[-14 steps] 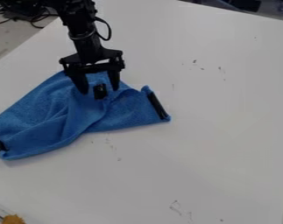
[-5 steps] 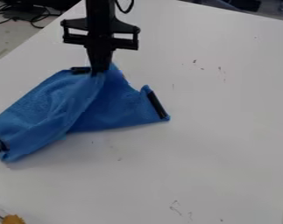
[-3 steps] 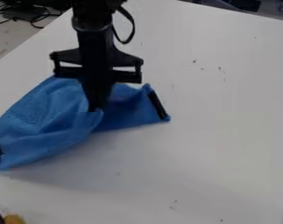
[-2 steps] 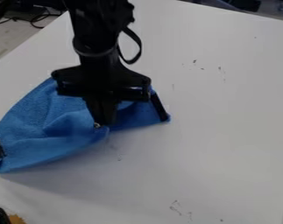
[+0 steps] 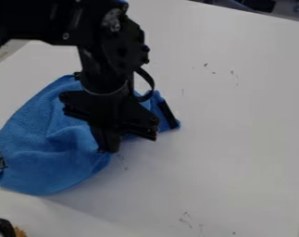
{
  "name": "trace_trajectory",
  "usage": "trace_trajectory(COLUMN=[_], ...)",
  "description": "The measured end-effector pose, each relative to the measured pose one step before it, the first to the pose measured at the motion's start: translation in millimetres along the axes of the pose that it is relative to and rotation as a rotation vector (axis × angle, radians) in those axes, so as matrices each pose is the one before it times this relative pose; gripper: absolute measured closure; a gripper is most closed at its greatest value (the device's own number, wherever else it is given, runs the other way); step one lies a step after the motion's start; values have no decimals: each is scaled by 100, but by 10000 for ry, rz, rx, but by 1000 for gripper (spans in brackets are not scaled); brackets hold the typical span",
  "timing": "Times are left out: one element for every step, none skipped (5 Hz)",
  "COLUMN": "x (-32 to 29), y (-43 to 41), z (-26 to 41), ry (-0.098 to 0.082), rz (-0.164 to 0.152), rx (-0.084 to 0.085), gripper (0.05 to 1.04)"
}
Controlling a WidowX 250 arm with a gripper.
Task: Unfold cloth from the top left the bottom right
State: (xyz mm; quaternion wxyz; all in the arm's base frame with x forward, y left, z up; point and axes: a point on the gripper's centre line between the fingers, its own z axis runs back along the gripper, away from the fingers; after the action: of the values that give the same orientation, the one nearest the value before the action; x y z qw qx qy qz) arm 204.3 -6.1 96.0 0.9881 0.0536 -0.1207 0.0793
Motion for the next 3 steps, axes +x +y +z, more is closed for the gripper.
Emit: trace_trajectory(x=[-427, 340, 458], y=[325, 133, 64], z=[-795, 257, 695], ry=[627, 496, 289], rz=[-536, -103, -205], rx=[-240, -504, -261], gripper=[1008, 859, 599])
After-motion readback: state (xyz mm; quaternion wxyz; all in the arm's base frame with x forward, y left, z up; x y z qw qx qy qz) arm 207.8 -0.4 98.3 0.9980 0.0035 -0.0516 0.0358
